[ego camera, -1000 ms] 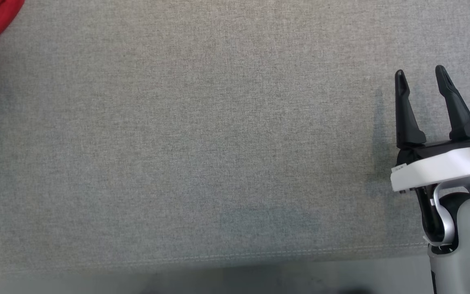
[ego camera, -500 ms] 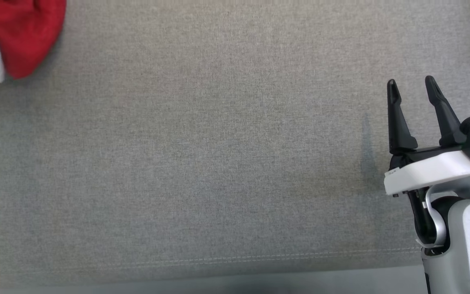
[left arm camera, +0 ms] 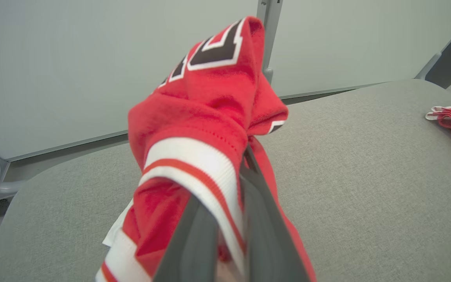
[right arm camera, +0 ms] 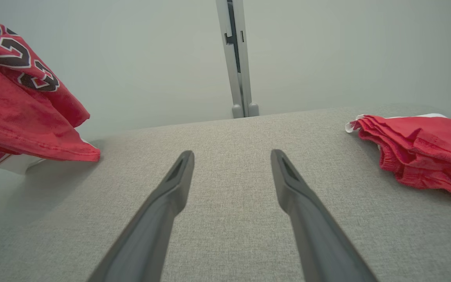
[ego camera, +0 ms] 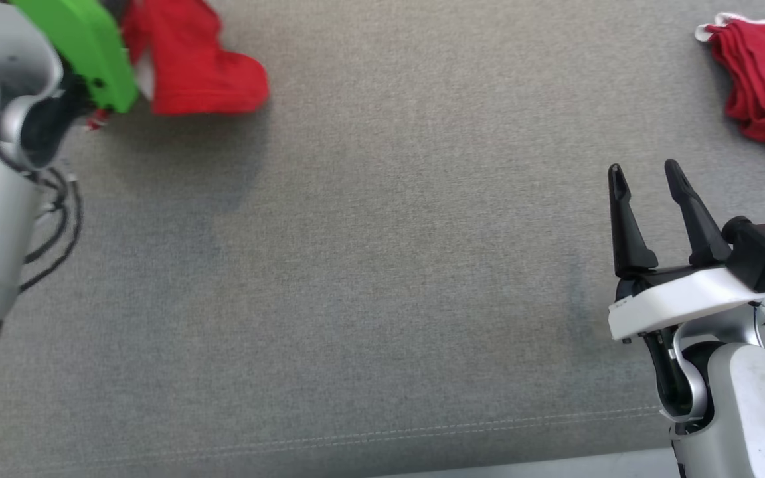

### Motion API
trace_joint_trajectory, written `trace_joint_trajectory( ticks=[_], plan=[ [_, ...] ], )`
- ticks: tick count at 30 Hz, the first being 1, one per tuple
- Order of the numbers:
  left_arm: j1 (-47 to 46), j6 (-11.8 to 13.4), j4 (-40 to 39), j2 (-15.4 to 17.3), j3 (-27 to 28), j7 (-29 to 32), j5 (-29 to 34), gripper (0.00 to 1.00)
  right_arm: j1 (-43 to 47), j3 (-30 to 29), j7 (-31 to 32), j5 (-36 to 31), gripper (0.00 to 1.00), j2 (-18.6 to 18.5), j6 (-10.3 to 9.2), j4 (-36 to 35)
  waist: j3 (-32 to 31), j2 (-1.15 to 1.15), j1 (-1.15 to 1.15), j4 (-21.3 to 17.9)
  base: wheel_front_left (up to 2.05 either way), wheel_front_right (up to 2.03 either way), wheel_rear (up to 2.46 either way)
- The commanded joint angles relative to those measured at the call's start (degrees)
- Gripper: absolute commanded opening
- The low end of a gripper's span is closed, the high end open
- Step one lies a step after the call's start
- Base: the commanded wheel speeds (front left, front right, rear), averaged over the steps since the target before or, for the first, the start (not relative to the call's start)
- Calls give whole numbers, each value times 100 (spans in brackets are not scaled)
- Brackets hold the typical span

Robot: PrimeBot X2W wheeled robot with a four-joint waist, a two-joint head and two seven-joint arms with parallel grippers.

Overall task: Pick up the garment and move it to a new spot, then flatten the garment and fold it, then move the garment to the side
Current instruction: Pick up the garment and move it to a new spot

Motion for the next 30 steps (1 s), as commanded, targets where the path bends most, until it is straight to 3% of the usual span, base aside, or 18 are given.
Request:
trace_joint_trajectory(
  ticks=[1,18,23,30],
  plan=[
    [-105,-21,-75,-70,-62,21,-60,0,59,8,-54,62,100,-12,-2,29,-201,0,0,-171,0,0,0],
    [-279,-23,-1213,-1252,-1404,-275,-894,0,7,242,-340,382,100,-11,-2,436,-491,0,0,-838,0,0,0],
    [-10,-22,-800,-1648,-1470,-816,-1028,0,-40,296,-422,439,100,-11,-2,534,-421,0,0,-984,0,0,0],
    [461,23,95,-1905,-1415,-1519,-1030,0,-73,311,-499,474,100,-10,-2,603,-313,0,0,-1053,0,0,0]
  ],
)
